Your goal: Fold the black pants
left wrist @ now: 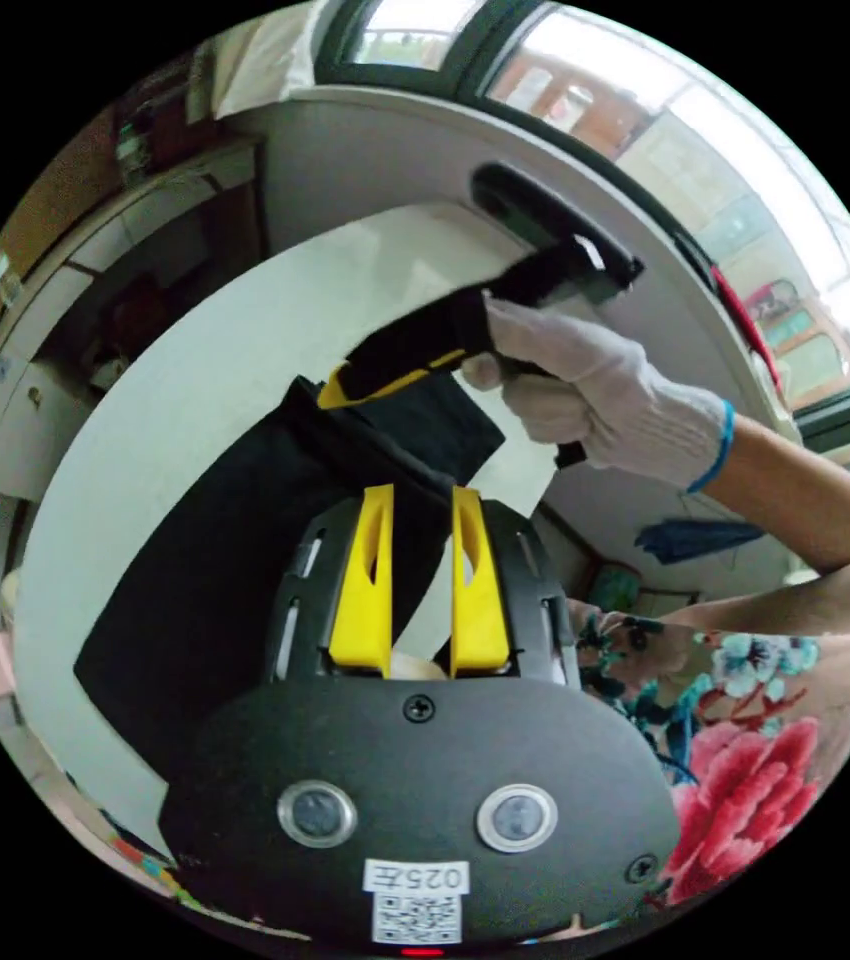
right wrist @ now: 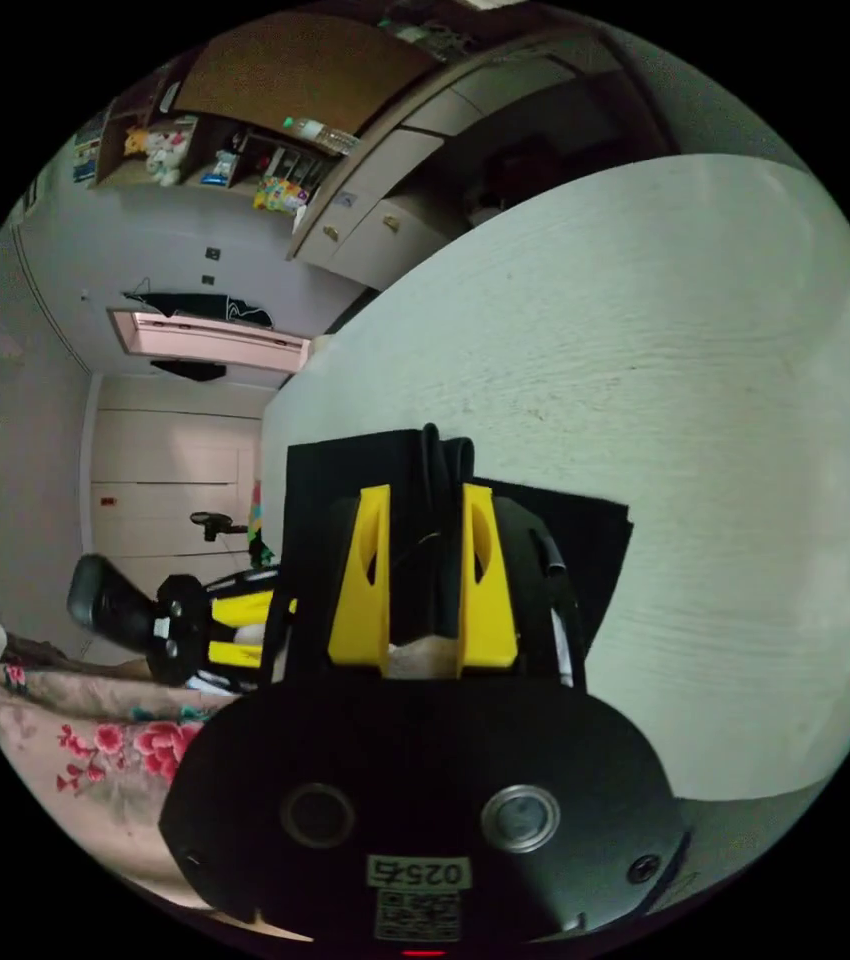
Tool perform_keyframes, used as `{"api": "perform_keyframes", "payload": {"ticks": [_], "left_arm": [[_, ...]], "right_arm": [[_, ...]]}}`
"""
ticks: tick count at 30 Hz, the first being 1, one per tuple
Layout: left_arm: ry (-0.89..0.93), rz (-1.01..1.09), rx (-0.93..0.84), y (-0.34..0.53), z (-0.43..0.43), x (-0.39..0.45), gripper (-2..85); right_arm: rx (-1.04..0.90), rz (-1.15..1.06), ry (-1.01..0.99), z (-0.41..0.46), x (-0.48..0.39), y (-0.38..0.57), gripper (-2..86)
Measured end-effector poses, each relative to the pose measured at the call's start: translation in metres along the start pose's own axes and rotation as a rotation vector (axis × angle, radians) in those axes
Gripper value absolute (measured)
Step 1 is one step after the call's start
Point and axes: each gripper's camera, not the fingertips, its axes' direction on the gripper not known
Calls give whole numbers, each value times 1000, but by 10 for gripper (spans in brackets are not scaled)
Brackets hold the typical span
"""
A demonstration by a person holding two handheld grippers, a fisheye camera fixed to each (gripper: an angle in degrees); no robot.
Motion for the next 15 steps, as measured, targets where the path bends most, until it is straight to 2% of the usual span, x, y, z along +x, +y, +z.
{"api": "perform_keyframes", "payload": {"ticks": [4, 7, 10, 15], "left_arm": [[-195, 153, -119, -16, 25, 28, 80], [-261, 239, -149, -24, 27, 35, 58], [-271, 297, -156, -30, 18, 35, 29], [-220, 219, -72, -33, -27, 17, -5]], "right_arm": [[-42, -6, 115, 26, -6, -12, 99], [-53, -2, 93, 40, -6, -17, 86], [-99, 15, 96, 59, -4, -22, 54], [-95, -38, 111, 66, -21, -22, 19]]}}
